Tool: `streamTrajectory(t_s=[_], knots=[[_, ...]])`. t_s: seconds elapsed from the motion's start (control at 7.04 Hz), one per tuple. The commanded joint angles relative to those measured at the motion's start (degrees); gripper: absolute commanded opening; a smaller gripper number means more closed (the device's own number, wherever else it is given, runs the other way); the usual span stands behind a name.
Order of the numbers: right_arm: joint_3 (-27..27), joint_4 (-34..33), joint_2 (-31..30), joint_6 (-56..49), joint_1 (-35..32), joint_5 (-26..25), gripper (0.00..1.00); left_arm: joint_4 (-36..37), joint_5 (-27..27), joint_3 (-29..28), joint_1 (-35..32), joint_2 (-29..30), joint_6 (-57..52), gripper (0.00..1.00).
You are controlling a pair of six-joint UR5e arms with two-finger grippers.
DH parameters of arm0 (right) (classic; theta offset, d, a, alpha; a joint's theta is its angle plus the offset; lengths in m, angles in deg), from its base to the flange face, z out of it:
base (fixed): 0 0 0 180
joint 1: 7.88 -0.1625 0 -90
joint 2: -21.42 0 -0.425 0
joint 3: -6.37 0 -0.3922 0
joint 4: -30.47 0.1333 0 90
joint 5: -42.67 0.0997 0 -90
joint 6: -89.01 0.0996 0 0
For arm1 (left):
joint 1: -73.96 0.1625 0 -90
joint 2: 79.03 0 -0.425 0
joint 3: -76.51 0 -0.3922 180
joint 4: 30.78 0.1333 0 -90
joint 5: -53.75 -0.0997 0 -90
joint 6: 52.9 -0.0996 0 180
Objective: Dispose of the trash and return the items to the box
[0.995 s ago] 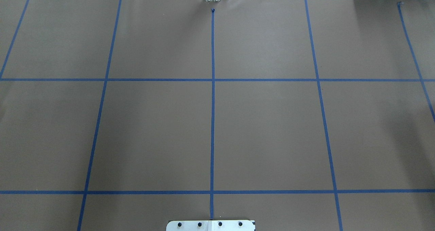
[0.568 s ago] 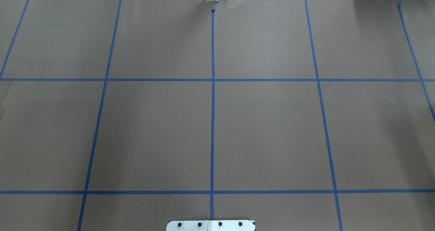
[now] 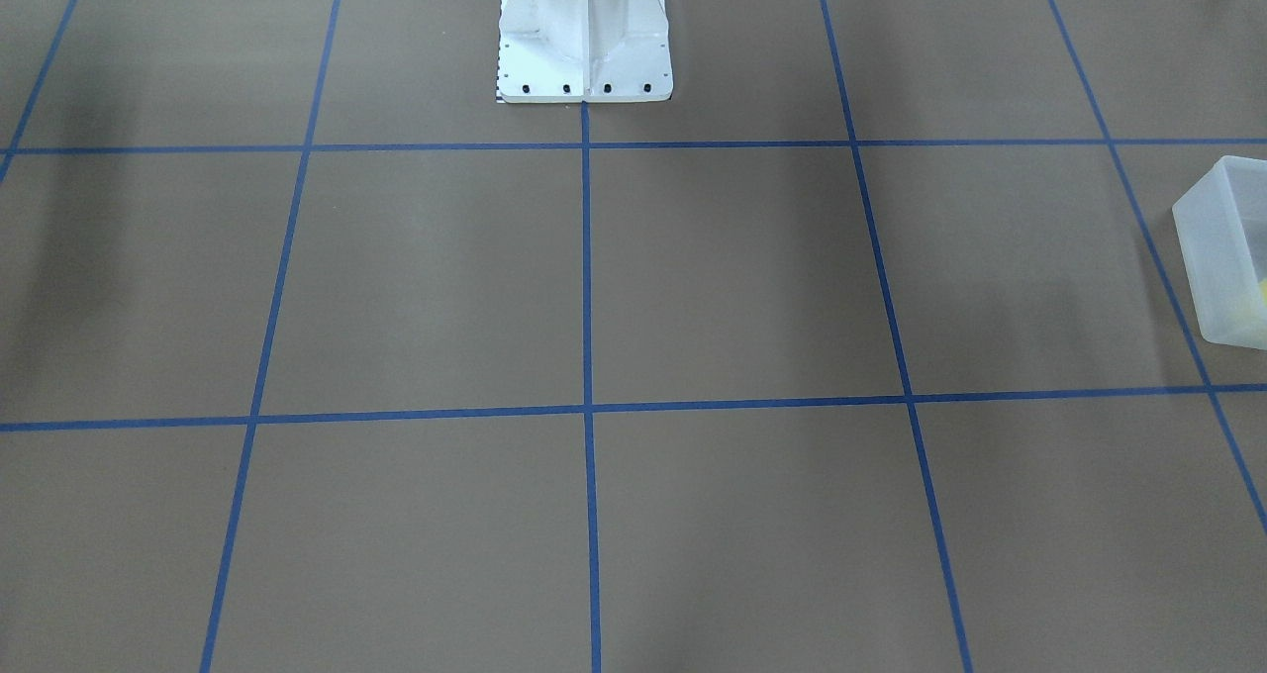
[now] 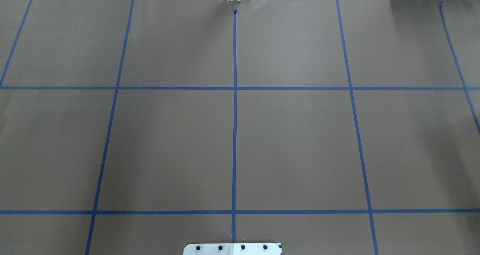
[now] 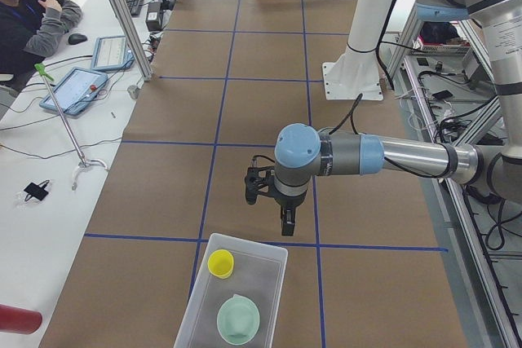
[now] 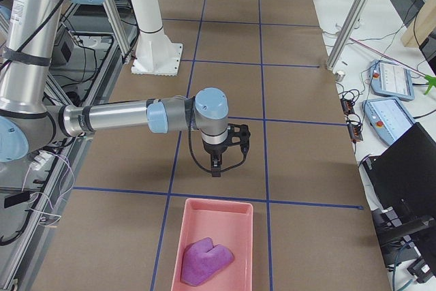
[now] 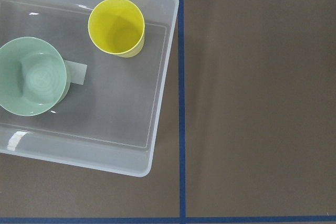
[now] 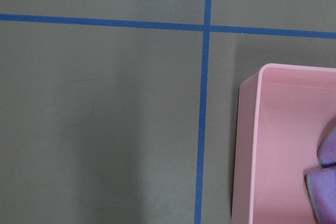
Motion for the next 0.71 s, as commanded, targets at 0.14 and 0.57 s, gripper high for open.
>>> streamTrajectory(t_s=[0.14, 0.57], knots=[[0.1, 0.1, 0.0, 0.0, 0.0, 0.0, 1.00, -0.1, 0.0, 0.0, 0.0, 0.1, 0.0, 0.99], [0.4, 0.1, 0.1, 0.0, 0.3, 0.1, 1.00, -0.2, 0.0, 0.0, 0.0, 0.1, 0.0, 0.99]])
